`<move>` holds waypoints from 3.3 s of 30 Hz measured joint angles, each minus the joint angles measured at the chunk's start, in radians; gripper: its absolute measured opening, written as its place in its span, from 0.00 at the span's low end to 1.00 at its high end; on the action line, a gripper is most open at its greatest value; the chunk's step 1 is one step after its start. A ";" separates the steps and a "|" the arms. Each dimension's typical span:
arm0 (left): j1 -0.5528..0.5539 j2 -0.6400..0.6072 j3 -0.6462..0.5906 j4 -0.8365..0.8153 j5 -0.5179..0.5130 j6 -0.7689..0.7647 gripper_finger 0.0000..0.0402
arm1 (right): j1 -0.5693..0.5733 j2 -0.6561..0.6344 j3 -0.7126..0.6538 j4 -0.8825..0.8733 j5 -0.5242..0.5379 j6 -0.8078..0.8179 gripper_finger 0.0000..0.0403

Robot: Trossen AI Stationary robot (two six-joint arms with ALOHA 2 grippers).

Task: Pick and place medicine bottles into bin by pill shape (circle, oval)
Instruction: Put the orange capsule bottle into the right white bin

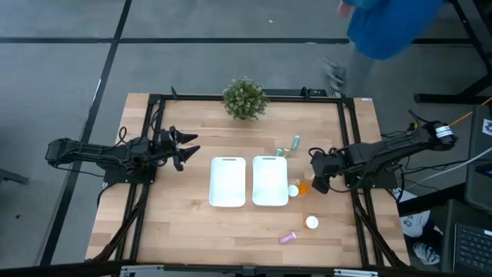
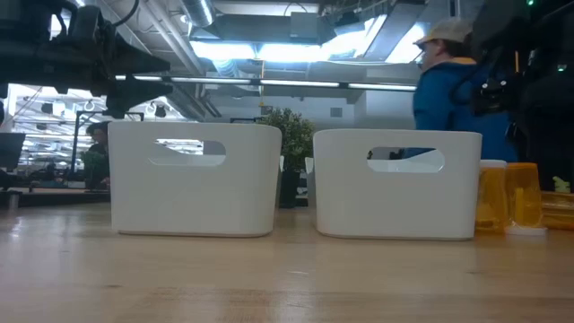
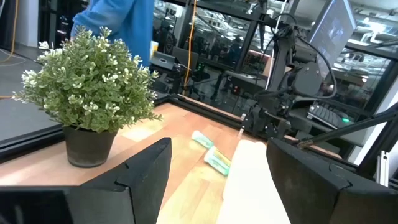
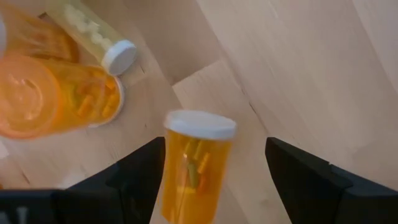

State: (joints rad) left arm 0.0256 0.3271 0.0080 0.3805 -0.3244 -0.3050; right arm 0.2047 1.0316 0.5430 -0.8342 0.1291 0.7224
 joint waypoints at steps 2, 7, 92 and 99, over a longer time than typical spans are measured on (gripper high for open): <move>0.000 0.000 0.000 -0.004 0.000 0.000 0.64 | 0.000 0.013 0.000 0.013 0.000 -0.027 0.69; 0.000 0.000 0.000 -0.007 0.000 0.000 0.64 | 0.000 0.020 0.000 0.060 0.001 -0.220 0.69; 0.000 0.000 0.000 -0.006 -0.007 0.001 0.64 | 0.068 0.031 0.124 0.640 0.515 -0.366 0.45; 0.000 0.000 0.000 -0.006 -0.007 0.001 0.64 | 0.068 0.164 -0.075 1.307 0.372 -0.572 0.45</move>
State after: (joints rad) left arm 0.0255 0.3271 0.0082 0.3744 -0.3314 -0.3038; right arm 0.2725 1.1953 0.4685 0.4727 0.5014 0.1500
